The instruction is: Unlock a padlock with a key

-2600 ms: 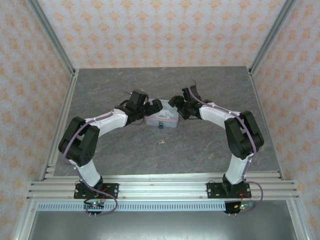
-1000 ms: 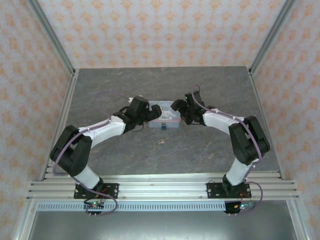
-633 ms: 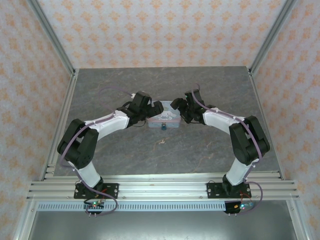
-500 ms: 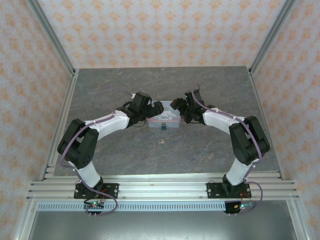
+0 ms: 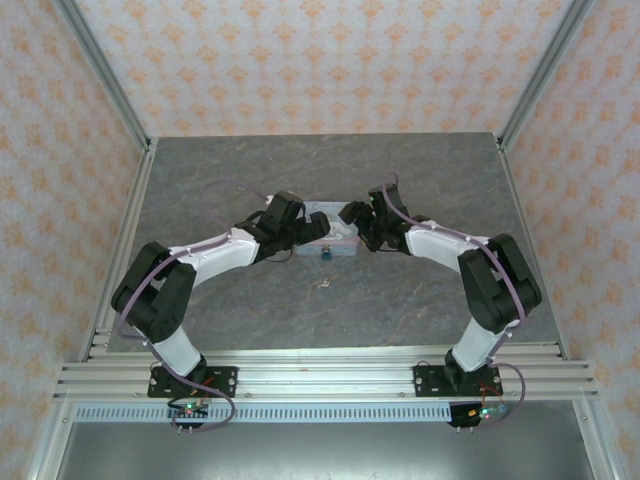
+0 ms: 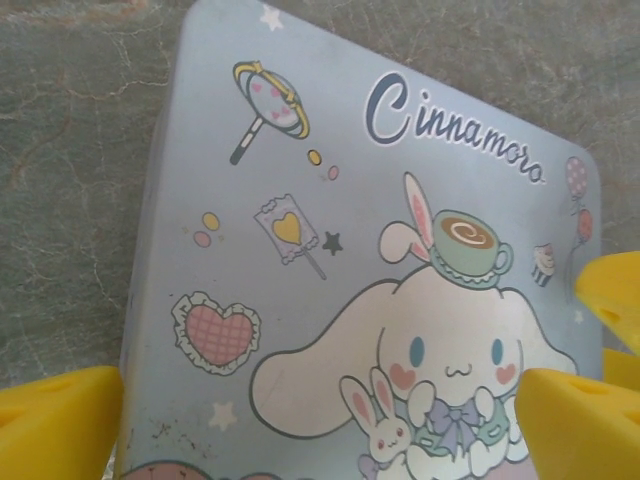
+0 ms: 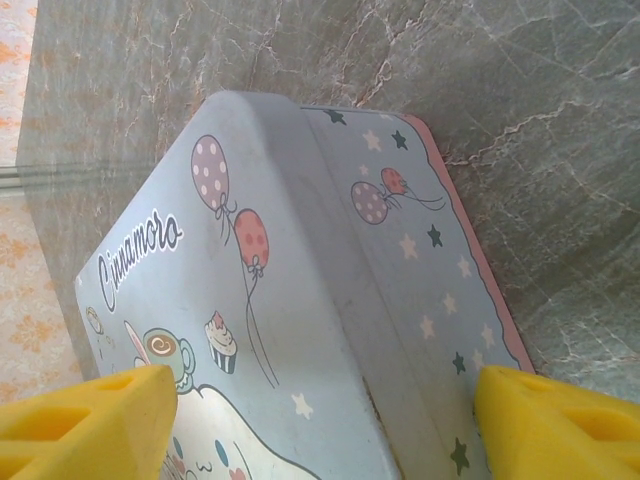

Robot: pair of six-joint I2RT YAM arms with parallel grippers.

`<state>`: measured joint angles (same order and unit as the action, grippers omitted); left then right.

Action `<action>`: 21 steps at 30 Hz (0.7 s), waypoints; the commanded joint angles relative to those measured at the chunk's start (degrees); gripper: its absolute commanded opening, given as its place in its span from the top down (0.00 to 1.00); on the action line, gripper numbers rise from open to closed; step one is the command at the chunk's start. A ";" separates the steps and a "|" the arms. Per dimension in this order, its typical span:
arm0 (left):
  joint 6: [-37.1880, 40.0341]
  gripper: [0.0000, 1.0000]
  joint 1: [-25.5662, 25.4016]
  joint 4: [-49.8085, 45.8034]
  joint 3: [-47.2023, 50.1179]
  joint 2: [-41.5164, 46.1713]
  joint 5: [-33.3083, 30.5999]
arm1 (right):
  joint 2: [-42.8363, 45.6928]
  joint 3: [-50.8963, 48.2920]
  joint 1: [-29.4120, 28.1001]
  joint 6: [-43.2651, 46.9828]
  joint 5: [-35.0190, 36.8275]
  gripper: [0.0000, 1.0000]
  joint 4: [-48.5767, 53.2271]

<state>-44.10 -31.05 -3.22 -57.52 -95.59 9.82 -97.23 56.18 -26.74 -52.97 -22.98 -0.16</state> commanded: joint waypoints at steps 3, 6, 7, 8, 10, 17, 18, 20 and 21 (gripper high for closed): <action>-1.34 0.00 -0.62 0.36 1.02 2.98 -2.23 | 3.06 -0.91 -0.42 0.17 1.64 0.17 0.04; -0.95 0.00 -0.28 -2.87 0.70 4.22 -5.69 | 5.07 -0.13 0.22 2.36 6.03 0.04 5.19; -0.78 0.00 0.07 -3.53 0.73 4.82 -6.31 | 6.00 0.09 0.59 3.19 8.03 0.00 7.43; -0.65 0.00 0.63 -4.04 0.98 5.66 -6.80 | 6.80 0.39 1.02 3.87 9.55 0.01 9.40; -0.38 0.00 1.59 -4.54 1.68 7.63 -7.32 | 8.22 1.65 2.20 5.12 13.22 0.01 14.56; 0.71 0.00 4.48 -6.44 3.40 14.45 -7.46 | 11.90 6.30 7.13 9.53 18.13 0.01 26.36; 1.06 0.00 4.59 -6.65 3.50 15.32 -7.45 | 13.23 4.24 8.75 11.84 13.81 0.01 22.56; 1.79 0.00 4.94 -7.51 3.44 16.82 -7.39 | 16.44 -1.48 11.29 11.45 8.66 0.01 14.37; 2.32 0.00 5.02 -8.02 3.46 17.67 -7.49 | 18.28 -4.15 12.22 12.43 6.68 0.01 10.16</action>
<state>-43.86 -26.35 -8.03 -54.81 -80.20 3.97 -83.35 57.43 -16.97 -44.34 -10.68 16.97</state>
